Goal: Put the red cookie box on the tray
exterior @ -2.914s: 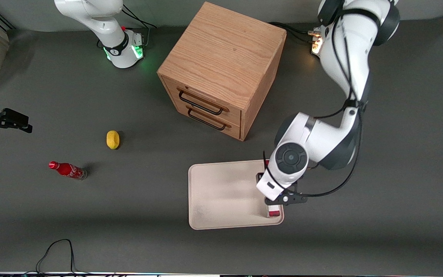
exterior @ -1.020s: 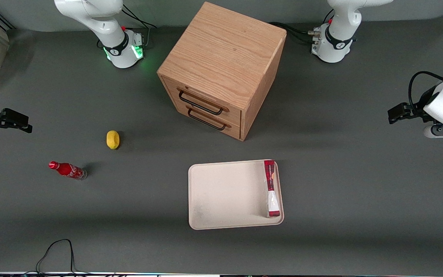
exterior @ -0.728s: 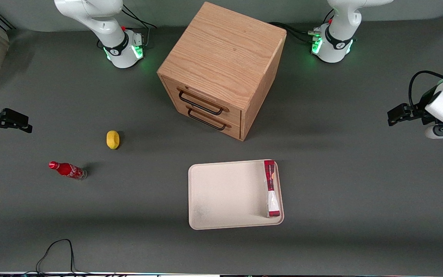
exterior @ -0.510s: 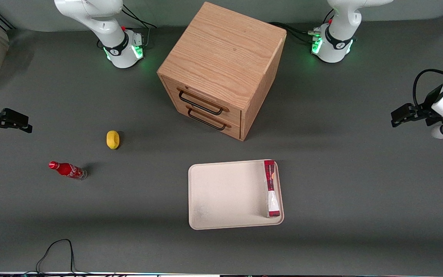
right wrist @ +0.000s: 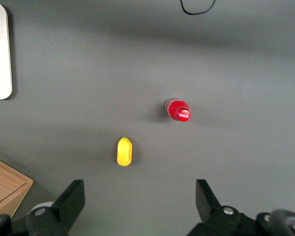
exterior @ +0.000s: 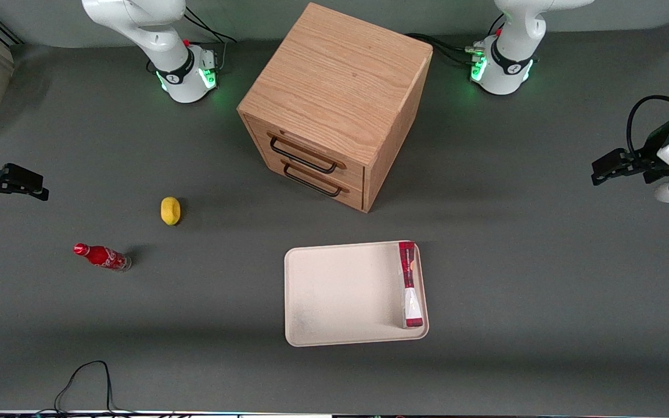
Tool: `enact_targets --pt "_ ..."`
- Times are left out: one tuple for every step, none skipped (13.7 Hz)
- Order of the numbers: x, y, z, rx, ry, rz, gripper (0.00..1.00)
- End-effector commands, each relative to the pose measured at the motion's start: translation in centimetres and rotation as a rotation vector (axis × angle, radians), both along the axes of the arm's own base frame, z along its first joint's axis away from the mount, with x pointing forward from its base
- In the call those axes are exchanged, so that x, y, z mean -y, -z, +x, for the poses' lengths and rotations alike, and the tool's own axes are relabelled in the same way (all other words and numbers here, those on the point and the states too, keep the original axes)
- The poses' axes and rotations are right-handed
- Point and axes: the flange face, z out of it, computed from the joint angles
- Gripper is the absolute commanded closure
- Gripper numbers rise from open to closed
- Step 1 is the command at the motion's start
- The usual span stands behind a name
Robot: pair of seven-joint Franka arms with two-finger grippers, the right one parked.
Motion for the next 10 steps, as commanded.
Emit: enact_targets --pt "-0.01 -1.17 -0.85 -0.004 0.006 -0.012 0.00" --pt "-0.17 -1.17 -0.85 -0.004 0.003 -0.012 0.00" --pt "-0.41 -1.08 -0.87 -0.007 -0.002 -0.014 0.00" --pt "-0.41 -1.14 -0.94 -0.009 -0.002 -0.014 0.00" --pt "-0.24 -1.06 -1.05 -0.018 0.003 -0.014 0.00" --pt "-0.01 -0.92 -1.24 -0.035 0.008 -0.012 0.00" --pt "0.17 -0.82 -1.24 -0.040 0.009 -0.013 0.00" --pt "0.24 -0.90 -1.28 -0.038 0.011 -0.012 0.00" --pt "0.26 -0.87 -1.31 -0.041 0.011 -0.013 0.00" --pt "0.26 -0.86 -1.33 -0.043 0.011 -0.013 0.00"
